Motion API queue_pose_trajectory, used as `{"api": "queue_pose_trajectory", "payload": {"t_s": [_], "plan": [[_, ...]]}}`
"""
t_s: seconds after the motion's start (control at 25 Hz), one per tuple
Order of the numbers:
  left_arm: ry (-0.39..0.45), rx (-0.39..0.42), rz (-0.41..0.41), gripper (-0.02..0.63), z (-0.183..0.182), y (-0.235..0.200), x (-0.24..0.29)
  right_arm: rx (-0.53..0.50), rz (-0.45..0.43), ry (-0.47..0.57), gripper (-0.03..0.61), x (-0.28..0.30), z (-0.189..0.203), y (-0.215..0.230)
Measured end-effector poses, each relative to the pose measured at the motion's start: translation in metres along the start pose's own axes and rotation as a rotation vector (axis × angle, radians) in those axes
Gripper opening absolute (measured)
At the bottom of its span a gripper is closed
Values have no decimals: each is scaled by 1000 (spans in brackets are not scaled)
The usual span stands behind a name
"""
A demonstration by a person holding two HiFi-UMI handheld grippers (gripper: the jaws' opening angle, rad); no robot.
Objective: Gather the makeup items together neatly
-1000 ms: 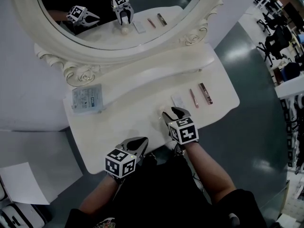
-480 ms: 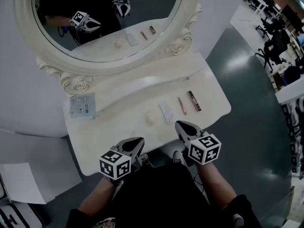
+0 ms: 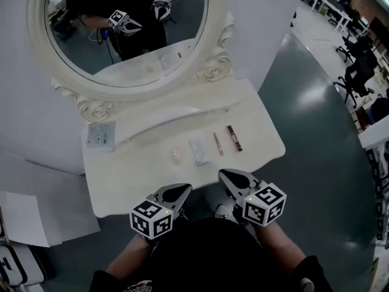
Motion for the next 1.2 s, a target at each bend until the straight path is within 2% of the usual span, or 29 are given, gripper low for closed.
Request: {"api": "queue_pose_trajectory", "payload": {"t_s": [0.32, 0.64, 0.92, 1.2], "plan": [[31, 2, -58, 9, 16, 59, 22, 18, -151, -68, 29, -30, 19, 15], [31, -58, -101, 9, 45, 97, 50, -17, -258, -184, 29, -49, 44, 27], [55, -112, -155, 9, 55, 111, 47, -8, -309, -208, 29, -58, 48, 30], [75, -112, -170, 9, 56, 110, 44, -32, -321, -209, 29, -60, 48, 27]]}}
Point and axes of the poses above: the fingertips, and each gripper's own axes: x forward along the fingers, y to its right, z out of its underside, the point moved 8 cm from there along -x, backward along the fingers, and after that the axes turned 2 degrees about -y, right-handed, at the moved point
